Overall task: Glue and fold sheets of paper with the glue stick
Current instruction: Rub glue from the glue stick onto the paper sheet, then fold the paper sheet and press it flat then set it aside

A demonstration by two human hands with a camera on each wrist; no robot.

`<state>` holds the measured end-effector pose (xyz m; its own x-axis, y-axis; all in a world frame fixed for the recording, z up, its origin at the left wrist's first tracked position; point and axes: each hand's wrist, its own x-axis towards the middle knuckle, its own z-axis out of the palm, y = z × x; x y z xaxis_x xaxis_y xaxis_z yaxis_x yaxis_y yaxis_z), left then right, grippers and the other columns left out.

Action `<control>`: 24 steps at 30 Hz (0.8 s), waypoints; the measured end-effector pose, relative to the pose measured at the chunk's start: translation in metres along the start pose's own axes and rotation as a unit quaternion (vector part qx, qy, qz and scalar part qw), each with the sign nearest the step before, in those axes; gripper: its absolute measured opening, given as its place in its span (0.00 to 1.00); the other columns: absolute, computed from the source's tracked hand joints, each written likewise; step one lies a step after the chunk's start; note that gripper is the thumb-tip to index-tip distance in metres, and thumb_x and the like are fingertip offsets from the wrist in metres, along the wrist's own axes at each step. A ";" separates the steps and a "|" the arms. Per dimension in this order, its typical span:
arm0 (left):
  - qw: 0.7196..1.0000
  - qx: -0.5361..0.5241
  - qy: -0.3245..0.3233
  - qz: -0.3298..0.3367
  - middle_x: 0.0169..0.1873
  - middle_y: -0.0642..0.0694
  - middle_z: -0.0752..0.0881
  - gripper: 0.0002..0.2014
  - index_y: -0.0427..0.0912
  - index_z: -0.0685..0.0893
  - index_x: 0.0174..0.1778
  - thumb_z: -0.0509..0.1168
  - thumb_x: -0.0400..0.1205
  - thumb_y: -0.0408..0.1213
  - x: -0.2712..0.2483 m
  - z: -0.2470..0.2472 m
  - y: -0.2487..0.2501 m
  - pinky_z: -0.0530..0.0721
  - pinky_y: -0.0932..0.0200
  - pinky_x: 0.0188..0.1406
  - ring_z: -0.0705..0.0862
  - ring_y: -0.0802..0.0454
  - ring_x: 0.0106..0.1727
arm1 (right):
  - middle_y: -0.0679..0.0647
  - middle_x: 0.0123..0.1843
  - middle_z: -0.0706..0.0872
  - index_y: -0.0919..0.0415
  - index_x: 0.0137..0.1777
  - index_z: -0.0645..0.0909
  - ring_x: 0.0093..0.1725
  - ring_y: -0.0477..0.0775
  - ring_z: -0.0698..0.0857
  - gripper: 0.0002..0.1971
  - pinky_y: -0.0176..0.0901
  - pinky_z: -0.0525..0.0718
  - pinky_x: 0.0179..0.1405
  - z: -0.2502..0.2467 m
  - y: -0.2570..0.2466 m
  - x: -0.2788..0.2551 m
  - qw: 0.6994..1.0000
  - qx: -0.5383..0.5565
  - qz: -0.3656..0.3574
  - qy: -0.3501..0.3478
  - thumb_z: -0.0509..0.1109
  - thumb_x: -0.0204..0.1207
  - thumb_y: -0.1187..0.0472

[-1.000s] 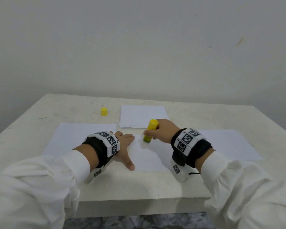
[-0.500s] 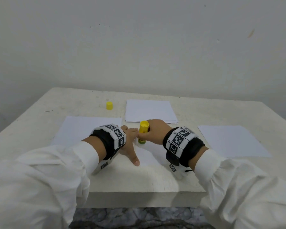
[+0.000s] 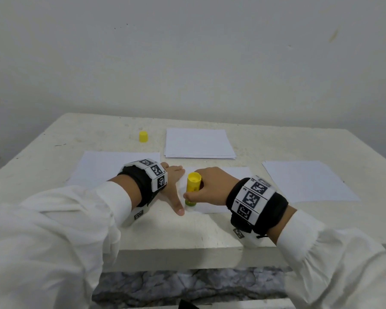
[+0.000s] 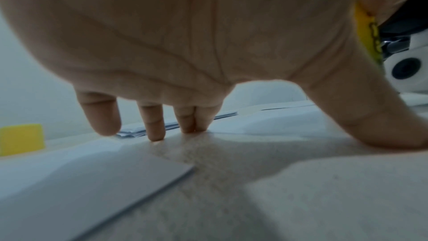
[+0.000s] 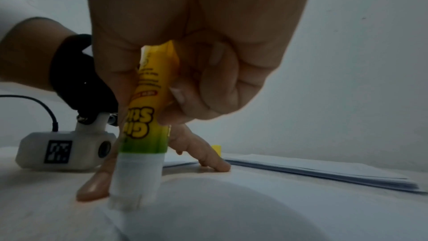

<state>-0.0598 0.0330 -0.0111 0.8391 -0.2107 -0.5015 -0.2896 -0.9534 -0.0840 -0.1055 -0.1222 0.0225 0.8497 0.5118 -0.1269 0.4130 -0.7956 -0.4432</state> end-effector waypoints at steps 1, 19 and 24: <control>1.000 0.001 0.001 -0.001 0.84 0.53 0.48 0.66 0.53 0.46 0.84 0.74 0.56 0.73 -0.001 0.000 0.001 0.55 0.39 0.78 0.52 0.40 0.82 | 0.46 0.30 0.75 0.53 0.30 0.69 0.30 0.43 0.72 0.17 0.36 0.70 0.31 0.000 0.002 -0.002 1.000 -0.001 0.004 0.002 0.72 0.73 0.51; 1.000 0.011 -0.014 0.000 0.84 0.50 0.46 0.66 0.44 0.43 0.84 0.74 0.60 0.70 0.003 -0.003 0.000 0.54 0.43 0.81 0.50 0.42 0.83 | 0.58 0.48 0.86 0.66 0.49 0.82 0.44 0.52 0.81 0.15 0.43 0.78 0.45 -0.035 0.086 -0.059 0.986 0.030 0.149 0.072 0.73 0.73 0.53; 1.000 0.006 -0.006 -0.004 0.83 0.48 0.50 0.66 0.45 0.44 0.84 0.75 0.59 0.70 0.005 -0.002 0.000 0.56 0.42 0.80 0.52 0.42 0.82 | 0.58 0.48 0.87 0.66 0.50 0.83 0.43 0.52 0.81 0.15 0.42 0.78 0.43 -0.043 0.105 -0.068 0.980 0.036 0.178 0.076 0.73 0.73 0.53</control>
<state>-0.0545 0.0319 -0.0124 0.8357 -0.1995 -0.5117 -0.2875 -0.9528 -0.0980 -0.1063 -0.2546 0.0233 0.9772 0.1468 -0.1536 0.0615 -0.8874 -0.4570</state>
